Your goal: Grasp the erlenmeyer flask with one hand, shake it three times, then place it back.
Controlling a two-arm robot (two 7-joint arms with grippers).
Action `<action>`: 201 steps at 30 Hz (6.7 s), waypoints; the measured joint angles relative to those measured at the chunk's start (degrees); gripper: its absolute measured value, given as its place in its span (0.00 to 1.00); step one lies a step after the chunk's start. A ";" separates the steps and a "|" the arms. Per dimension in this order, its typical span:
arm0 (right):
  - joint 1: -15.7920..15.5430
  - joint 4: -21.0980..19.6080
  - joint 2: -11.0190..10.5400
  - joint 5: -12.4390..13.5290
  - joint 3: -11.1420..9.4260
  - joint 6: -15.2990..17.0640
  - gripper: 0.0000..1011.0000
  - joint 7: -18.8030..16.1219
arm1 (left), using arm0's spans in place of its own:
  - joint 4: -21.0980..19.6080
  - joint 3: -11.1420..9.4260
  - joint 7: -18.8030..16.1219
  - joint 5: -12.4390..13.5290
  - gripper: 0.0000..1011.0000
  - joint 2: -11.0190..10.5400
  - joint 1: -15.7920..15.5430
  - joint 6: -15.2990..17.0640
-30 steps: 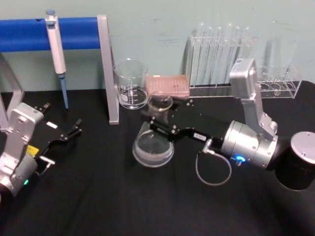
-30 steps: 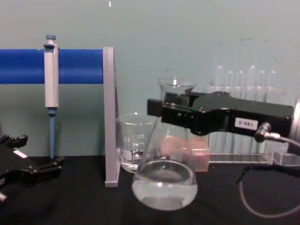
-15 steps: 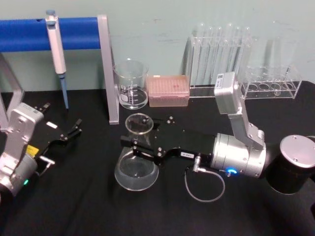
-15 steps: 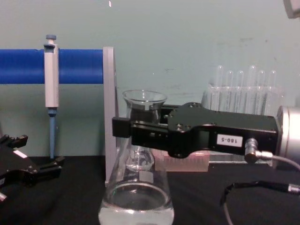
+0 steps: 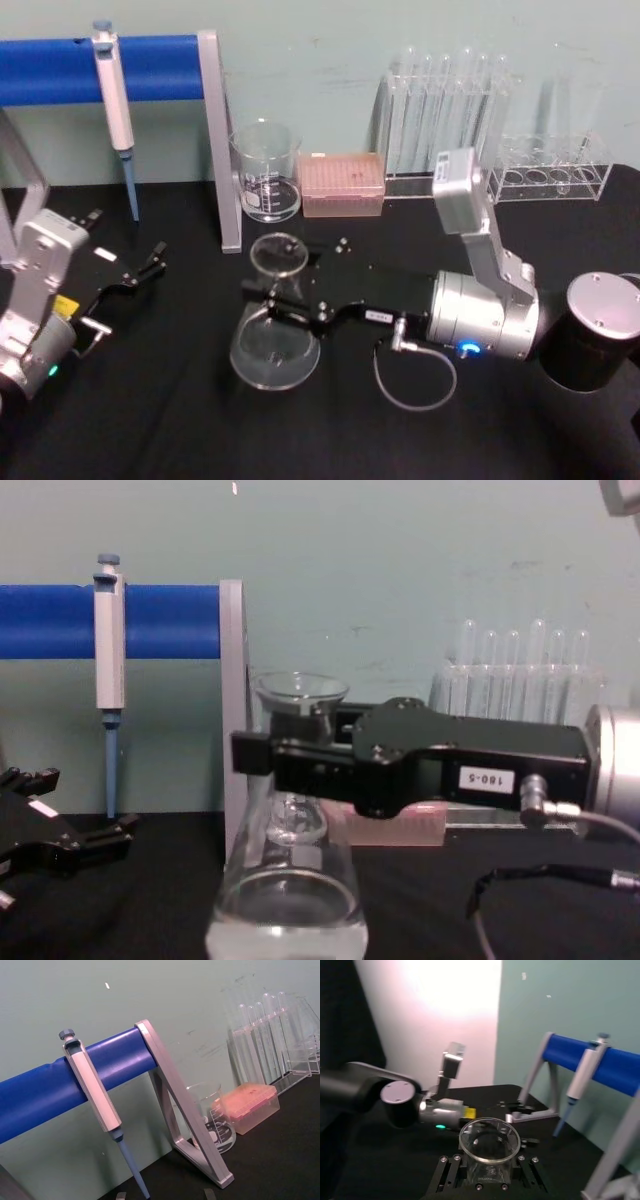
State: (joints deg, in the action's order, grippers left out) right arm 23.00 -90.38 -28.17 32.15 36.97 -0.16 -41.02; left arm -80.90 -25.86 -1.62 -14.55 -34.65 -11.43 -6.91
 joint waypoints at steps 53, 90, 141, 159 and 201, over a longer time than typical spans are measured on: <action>-4.39 3.98 2.81 -7.10 -15.65 0.90 0.44 16.99 | 0.00 0.00 0.00 0.00 0.99 0.00 0.00 0.00; -0.29 2.86 2.87 -4.20 -3.33 -0.14 0.44 0.86 | 0.00 0.00 0.00 0.00 0.99 0.00 0.00 0.00; -4.06 3.68 2.50 -8.00 -12.75 -0.21 0.44 19.07 | 0.00 0.00 0.00 0.00 0.99 0.00 0.00 0.00; -5.67 3.82 3.40 -10.13 -17.09 0.65 0.44 21.06 | 0.00 0.00 0.00 0.00 0.99 0.00 0.00 0.00; -2.49 5.15 5.45 -7.58 -8.86 -0.98 0.44 8.37 | 0.00 0.00 0.00 0.00 0.99 0.00 0.00 0.00</action>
State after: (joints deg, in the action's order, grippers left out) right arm 20.50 -85.24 -22.71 24.57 28.11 -1.13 -32.65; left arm -80.90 -25.86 -1.62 -14.55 -34.64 -11.43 -6.91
